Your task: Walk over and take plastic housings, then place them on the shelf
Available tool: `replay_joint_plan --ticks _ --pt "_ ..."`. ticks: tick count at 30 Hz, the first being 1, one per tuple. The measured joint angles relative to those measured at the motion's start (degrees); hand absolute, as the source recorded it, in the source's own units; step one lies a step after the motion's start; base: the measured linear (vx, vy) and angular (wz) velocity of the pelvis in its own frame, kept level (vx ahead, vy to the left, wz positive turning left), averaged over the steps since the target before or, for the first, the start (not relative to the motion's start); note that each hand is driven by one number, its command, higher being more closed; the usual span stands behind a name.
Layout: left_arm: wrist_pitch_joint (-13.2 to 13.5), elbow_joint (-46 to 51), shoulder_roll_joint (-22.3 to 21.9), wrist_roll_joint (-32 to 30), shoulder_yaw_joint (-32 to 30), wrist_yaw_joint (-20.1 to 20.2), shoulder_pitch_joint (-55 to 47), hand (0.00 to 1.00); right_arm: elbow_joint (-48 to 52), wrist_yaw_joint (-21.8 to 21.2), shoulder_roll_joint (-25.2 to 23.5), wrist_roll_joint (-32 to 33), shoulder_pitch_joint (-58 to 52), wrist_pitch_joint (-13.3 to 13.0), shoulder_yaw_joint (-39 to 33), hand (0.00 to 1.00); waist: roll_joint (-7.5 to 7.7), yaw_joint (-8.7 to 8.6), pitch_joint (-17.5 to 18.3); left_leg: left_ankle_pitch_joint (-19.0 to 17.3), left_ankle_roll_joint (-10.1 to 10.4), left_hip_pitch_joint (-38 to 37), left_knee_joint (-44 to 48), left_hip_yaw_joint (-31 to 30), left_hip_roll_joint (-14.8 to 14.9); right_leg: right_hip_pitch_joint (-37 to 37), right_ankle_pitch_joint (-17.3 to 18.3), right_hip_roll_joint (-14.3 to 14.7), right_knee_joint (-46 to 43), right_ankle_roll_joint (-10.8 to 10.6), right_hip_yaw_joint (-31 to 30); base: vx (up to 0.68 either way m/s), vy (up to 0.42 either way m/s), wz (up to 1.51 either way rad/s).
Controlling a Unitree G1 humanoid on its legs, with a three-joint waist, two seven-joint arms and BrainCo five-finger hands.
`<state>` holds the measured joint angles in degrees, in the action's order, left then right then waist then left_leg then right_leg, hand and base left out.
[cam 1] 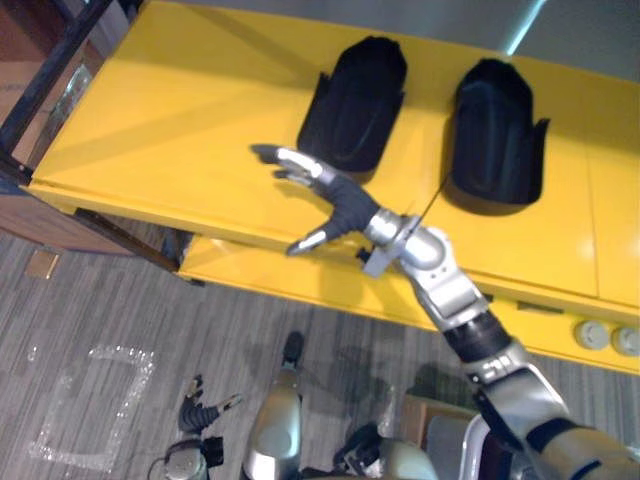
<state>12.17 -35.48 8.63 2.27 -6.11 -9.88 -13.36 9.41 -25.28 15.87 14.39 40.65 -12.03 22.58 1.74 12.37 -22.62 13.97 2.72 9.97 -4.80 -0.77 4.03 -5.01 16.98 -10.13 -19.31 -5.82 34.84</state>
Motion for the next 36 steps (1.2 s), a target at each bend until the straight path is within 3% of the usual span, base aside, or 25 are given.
replay_joint_plan --ticks 3,7,8,12,16,18,23,25,28,31,36 --pt "0.03 -1.22 -0.07 -0.10 -0.84 -0.02 -0.15 0.00 6.27 1.26 0.01 1.39 -0.72 1.35 -4.54 0.00 1.87 -0.69 1.21 -0.66 0.32 0.04 -0.01 1.14 0.35 -0.44 -1.81 1.02 3.16 -0.32 -0.83 0.01 0.022 -0.15" --pt "0.27 -3.52 -0.69 -1.16 -2.56 -0.10 -0.46 0.00 8.53 9.42 -0.05 3.40 -6.98 1.86 -15.09 0.00 4.26 -1.17 3.86 -1.22 0.13 -1.03 -0.01 3.78 0.06 -1.39 -4.54 1.16 7.17 -0.90 -2.92 0.03 0.039 -0.29" --pt "0.28 -4.20 -1.02 -1.17 -2.62 -0.16 -0.75 0.00 8.56 11.78 -0.06 3.34 -9.75 1.86 -18.17 0.00 4.44 -2.06 5.17 -1.38 -0.10 -1.26 -0.01 4.61 -0.10 -1.53 -5.49 1.09 8.16 -1.01 -3.72 0.04 0.050 -0.38" --pt "0.31 -4.59 -2.93 -1.06 -2.74 -1.15 -1.24 0.00 8.55 13.69 0.60 2.54 -20.25 1.79 -26.38 0.00 3.42 -5.17 7.64 -2.36 -0.53 -4.18 -0.33 8.01 -0.46 -3.06 -7.34 0.30 10.11 -1.74 -7.40 -0.02 0.068 -0.51" --pt "0.36 -7.68 -2.76 -0.27 -1.85 -1.53 -1.21 0.00 7.88 11.65 4.14 -6.95 -25.98 -0.77 -25.63 0.00 1.24 -8.85 11.13 -3.21 -0.12 -6.37 -0.36 12.26 1.17 -2.83 -8.14 1.15 12.23 -1.47 -12.23 -0.06 0.005 -0.60" --pt "0.43 -8.51 -2.71 0.21 -1.35 -1.79 -1.05 0.00 6.38 11.40 4.94 -10.99 -25.96 -1.69 -23.90 0.00 0.88 -9.31 11.92 -3.12 0.05 -6.94 -0.37 12.56 1.84 -2.96 -8.15 1.37 12.32 -1.46 -12.79 -0.06 -0.026 -0.18" --pt "0.23 -10.81 -2.14 1.70 0.69 -1.67 -1.12 0.00 -9.27 14.66 8.13 -29.07 -19.17 -3.03 -9.86 0.00 1.88 -7.87 14.26 -2.64 0.80 -5.80 -0.36 11.84 2.91 -3.07 -9.39 2.78 13.89 -1.00 -11.21 -0.01 -0.039 0.07" --pt "-0.13 -10.88 -2.08 1.67 0.67 -1.55 -1.07 0.00 -16.98 18.85 8.39 -37.20 -14.28 -2.95 -6.27 0.00 2.40 -6.23 14.47 -2.34 0.79 -4.38 -0.36 10.11 2.71 -3.20 -10.23 3.15 14.90 -0.93 -10.01 0.00 -0.011 0.38" --pt "-1.21 -12.45 -1.85 1.09 0.66 -1.11 -1.79 0.00 -24.31 25.63 8.46 -44.54 -7.20 -2.63 -3.15 0.00 2.75 -3.42 14.53 -2.11 0.69 -3.77 -0.35 8.71 1.88 -4.42 -10.71 2.93 15.81 -1.04 -8.39 0.04 -0.002 0.33" --pt "-2.46 -12.96 -1.78 0.40 0.55 -1.07 -2.90 0.00 -25.53 29.08 8.44 -45.82 -3.19 -2.16 -1.03 0.00 2.73 -2.35 14.51 -2.20 0.61 -3.73 -0.36 7.40 1.31 -5.05 -10.65 2.88 16.07 -0.97 -7.99 -0.01 -0.003 0.20" --pt "-3.26 -13.00 -1.78 -0.66 -0.02 -0.77 -3.49 0.00 -27.27 30.52 7.72 -47.75 -1.63 2.11 2.28 0.00 2.59 -1.23 14.42 -2.25 0.55 -3.01 -0.36 6.20 1.32 -5.02 -10.12 3.37 16.00 -0.18 -7.23 -0.05 -0.005 0.10"
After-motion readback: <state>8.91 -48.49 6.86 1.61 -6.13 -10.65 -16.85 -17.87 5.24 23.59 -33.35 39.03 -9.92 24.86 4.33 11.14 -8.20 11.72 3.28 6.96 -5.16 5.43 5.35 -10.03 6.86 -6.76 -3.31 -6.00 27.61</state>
